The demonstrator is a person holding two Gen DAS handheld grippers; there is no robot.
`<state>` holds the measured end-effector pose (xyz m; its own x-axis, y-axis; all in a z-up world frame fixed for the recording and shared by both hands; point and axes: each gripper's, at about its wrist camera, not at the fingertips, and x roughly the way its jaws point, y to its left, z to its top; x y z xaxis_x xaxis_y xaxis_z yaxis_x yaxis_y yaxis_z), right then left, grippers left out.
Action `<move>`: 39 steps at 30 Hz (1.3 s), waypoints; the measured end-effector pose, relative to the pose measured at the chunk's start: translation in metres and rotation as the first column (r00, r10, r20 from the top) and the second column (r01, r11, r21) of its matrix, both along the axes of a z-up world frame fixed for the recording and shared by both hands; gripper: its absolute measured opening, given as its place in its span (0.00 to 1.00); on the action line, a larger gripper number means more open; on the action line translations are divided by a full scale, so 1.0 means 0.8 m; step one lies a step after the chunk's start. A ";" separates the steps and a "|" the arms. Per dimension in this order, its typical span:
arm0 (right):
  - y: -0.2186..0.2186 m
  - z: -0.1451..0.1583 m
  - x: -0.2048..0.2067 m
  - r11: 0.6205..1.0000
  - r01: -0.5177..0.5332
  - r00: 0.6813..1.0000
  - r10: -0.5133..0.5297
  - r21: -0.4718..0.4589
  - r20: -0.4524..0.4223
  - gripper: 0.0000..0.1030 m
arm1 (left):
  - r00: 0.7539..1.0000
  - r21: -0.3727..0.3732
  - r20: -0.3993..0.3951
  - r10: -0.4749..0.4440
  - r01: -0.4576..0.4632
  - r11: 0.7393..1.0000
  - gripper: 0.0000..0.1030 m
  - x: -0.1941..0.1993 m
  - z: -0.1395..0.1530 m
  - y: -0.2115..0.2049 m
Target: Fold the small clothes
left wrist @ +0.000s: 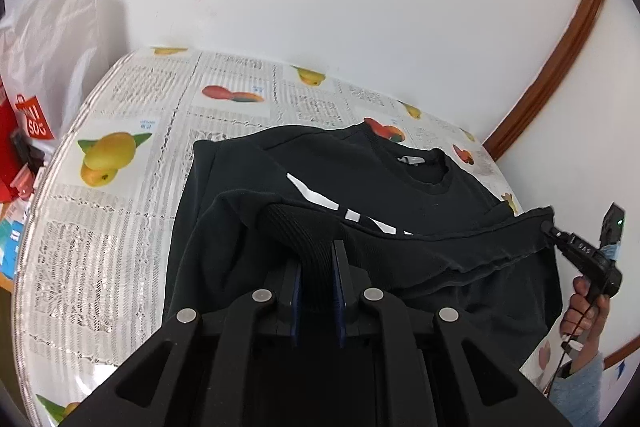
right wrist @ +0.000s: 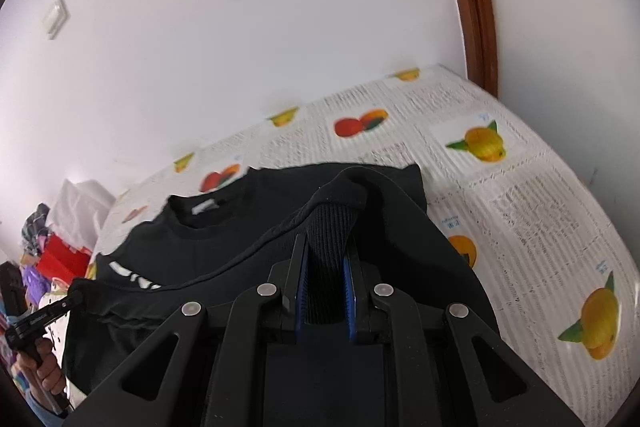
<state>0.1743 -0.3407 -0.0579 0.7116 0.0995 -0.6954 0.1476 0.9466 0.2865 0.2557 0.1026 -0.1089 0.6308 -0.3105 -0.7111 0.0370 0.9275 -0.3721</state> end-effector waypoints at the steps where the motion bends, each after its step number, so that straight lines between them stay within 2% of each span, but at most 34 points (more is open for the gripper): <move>1: -0.003 -0.006 0.005 1.000 0.008 1.000 -0.008 0.009 -0.013 0.15 | 1.000 -0.016 -0.001 0.004 -0.004 1.000 0.14 0.002 0.000 0.003; 5: -0.020 -0.024 0.023 0.996 0.061 0.997 -0.058 0.060 -0.047 0.18 | 1.000 -0.055 0.020 0.018 -0.016 0.998 0.21 0.010 0.006 0.010; 10: -0.026 -0.013 0.028 0.993 0.079 0.997 -0.077 0.091 -0.026 0.24 | 0.998 -0.026 0.054 0.030 -0.028 0.999 0.27 0.012 0.022 0.009; 13: -0.011 0.004 0.016 0.999 0.030 0.999 -0.030 0.012 0.011 0.29 | 0.995 -0.013 0.100 0.029 -0.028 1.000 0.40 0.000 0.033 0.011; 15: 0.000 0.015 0.006 0.998 -0.003 0.999 0.005 -0.055 0.033 0.32 | 0.990 -0.021 0.138 0.037 -0.035 0.999 0.59 -0.010 0.040 0.016; 18: 0.013 0.027 -0.014 0.992 -0.051 0.997 0.057 -0.115 0.051 0.37 | 0.986 -0.018 0.160 0.040 -0.037 0.999 0.59 -0.024 0.047 0.022; 21: 0.018 0.024 -0.026 0.987 -0.084 0.996 0.086 -0.139 0.012 0.37 | 0.990 0.020 0.135 0.033 -0.036 0.999 0.59 -0.033 0.041 0.022; 25: 0.023 0.000 -0.027 0.981 -0.104 0.994 0.096 -0.165 -0.060 0.37 | 0.996 0.088 0.084 0.028 -0.036 0.995 0.59 -0.035 0.021 0.015; 28: 0.027 -0.018 -0.016 0.981 -0.122 0.989 0.107 -0.151 -0.106 0.37 | 0.999 0.116 0.037 0.005 -0.009 0.993 0.59 -0.026 0.008 0.005; 33: 0.032 -0.023 0.006 0.977 -0.128 0.988 0.110 -0.169 -0.110 0.37 | 0.999 0.176 0.038 -0.008 0.002 0.984 0.59 -0.004 0.004 -0.005; 35: 0.032 -0.020 0.017 0.974 -0.120 0.989 0.101 -0.194 -0.105 0.38 | 0.999 0.188 0.035 0.002 -0.009 0.982 0.59 0.010 0.005 -0.005; 39: 0.027 -0.019 0.044 0.960 -0.088 0.993 0.063 -0.267 -0.099 0.45 | 0.999 0.225 0.032 0.019 -0.025 0.974 0.59 0.037 0.000 -0.004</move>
<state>0.2092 -0.3191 -0.0728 0.6437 -0.0501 -0.7636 0.0860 0.9963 0.0072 0.2852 0.0992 -0.1089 0.6573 -0.1304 -0.7422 0.0233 0.9880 -0.1530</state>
